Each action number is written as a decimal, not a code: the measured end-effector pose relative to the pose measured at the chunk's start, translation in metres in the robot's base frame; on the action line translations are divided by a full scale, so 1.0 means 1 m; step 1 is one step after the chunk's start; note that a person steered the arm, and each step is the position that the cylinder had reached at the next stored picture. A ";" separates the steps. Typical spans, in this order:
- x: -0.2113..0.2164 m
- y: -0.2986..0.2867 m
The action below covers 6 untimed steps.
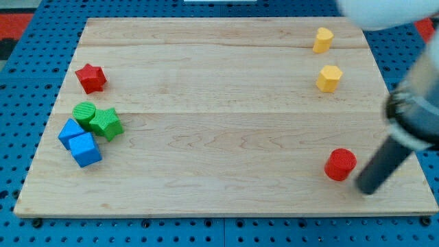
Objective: Slightly slide the red circle upwards
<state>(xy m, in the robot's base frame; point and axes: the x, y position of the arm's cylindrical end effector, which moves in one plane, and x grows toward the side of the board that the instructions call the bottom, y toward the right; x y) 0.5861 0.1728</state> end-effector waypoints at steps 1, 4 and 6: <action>-0.064 -0.096; -0.030 -0.026; -0.060 0.001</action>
